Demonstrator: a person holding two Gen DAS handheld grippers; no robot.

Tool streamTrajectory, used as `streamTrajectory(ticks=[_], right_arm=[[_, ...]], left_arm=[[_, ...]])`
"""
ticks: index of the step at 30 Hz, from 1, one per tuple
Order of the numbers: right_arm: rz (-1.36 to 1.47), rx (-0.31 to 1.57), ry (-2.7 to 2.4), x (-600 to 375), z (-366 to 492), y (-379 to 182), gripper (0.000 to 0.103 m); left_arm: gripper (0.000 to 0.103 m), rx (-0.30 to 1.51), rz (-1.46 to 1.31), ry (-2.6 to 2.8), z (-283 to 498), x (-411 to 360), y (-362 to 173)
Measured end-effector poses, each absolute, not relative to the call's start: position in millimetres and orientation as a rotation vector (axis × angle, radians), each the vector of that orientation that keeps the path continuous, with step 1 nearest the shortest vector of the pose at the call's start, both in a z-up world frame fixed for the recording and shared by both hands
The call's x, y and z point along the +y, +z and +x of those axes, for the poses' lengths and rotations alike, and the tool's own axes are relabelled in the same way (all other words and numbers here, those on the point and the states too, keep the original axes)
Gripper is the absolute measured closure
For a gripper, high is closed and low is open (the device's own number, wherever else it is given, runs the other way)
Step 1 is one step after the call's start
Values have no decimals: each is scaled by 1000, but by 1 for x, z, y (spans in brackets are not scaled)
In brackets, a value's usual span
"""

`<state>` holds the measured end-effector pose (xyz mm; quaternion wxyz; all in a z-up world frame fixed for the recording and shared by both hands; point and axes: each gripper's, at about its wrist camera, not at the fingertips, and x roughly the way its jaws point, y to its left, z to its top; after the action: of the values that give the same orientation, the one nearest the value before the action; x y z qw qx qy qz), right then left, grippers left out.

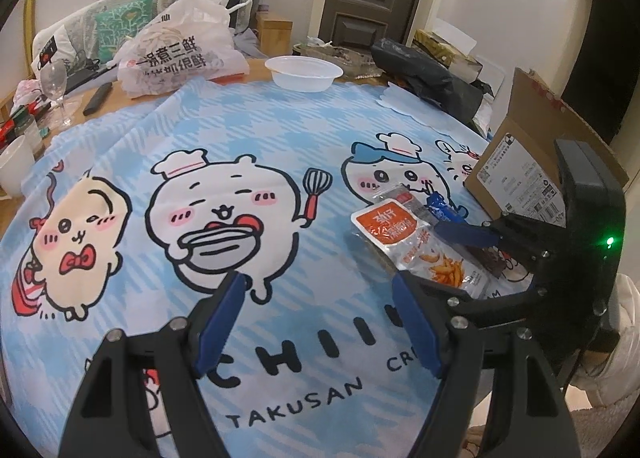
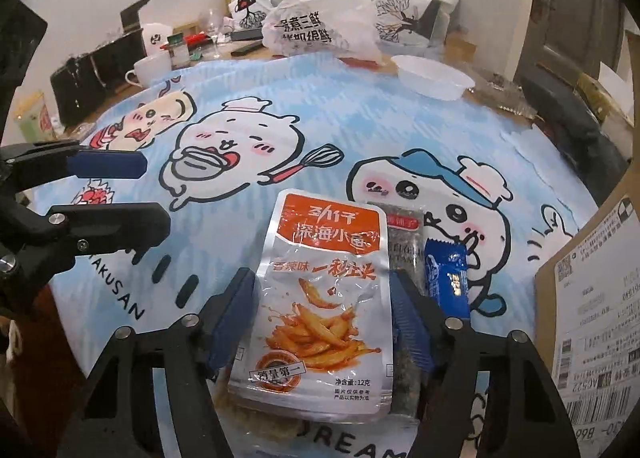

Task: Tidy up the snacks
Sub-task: 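Grasp the white-and-orange spicy fish snack bag with the right gripper, then grasp the clear rice-crisp bar with the left gripper while the right gripper holds the fish bag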

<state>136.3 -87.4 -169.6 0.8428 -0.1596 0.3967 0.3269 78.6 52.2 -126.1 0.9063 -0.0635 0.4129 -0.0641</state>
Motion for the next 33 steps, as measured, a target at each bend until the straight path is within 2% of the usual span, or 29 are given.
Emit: streamTrajectory(ticks=[13,15,17,19,27,33], right_arm=[[-256,791,644,-147,101,-144,42],[-277,773,589,-153,95,-148,41],[-290,751,525,-157,92,-151,41],[-306,724,480,-160,87,-154,41],[-349,696,454,-164,83,-160,41],[-335,704,463,-166,82,-160,41]], left_arm=[[31,908,-119,-174,95,-2,-132],[38,921,-111,-156,102,-15,-137],[51,938,-113,-162,110,-25,-142],[53,967,-99,-159,118,-35,-150],[52,952,-15,-107,118,-54,-157],[51,951,29,-86,110,-39,-159]])
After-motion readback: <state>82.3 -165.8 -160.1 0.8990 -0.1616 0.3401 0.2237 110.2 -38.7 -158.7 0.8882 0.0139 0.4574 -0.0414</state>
